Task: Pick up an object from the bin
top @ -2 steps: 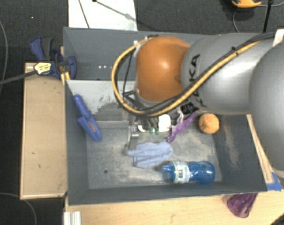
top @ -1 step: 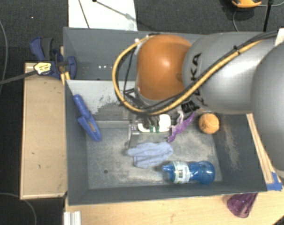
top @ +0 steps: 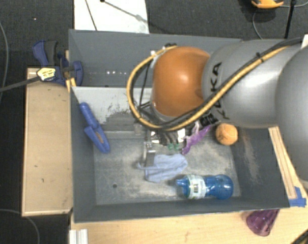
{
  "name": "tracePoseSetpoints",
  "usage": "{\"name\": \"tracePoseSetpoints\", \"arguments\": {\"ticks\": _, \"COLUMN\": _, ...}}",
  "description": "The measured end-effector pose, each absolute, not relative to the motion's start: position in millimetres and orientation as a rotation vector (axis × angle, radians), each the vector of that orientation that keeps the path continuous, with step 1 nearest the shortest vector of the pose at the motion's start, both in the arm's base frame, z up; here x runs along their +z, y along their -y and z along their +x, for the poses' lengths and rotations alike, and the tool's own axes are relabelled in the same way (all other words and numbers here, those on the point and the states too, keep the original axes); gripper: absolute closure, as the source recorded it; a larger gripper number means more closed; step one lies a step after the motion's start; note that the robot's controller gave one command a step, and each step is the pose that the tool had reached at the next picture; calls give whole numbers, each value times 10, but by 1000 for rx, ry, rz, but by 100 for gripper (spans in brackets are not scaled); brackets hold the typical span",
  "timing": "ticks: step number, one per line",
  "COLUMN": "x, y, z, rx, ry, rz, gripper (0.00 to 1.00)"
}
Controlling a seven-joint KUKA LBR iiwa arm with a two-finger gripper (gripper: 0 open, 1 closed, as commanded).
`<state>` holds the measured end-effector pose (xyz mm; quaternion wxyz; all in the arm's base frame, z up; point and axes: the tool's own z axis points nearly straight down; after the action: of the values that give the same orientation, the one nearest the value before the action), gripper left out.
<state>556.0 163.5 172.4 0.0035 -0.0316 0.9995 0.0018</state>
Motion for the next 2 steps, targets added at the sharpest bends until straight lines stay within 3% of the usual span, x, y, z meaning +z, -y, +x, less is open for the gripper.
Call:
{"name": "tracePoseSetpoints", "arguments": {"ticks": 1, "x": 1360, "y": -1424, "z": 5391, "rx": 3, "ry": -3129, "rz": -216, "gripper": 0}}
{"name": "tracePoseSetpoints", "arguments": {"ticks": 2, "x": 1222, "y": -1171, "z": 5262, "rx": 4, "ry": -3139, "rz": -79, "gripper": 0}}
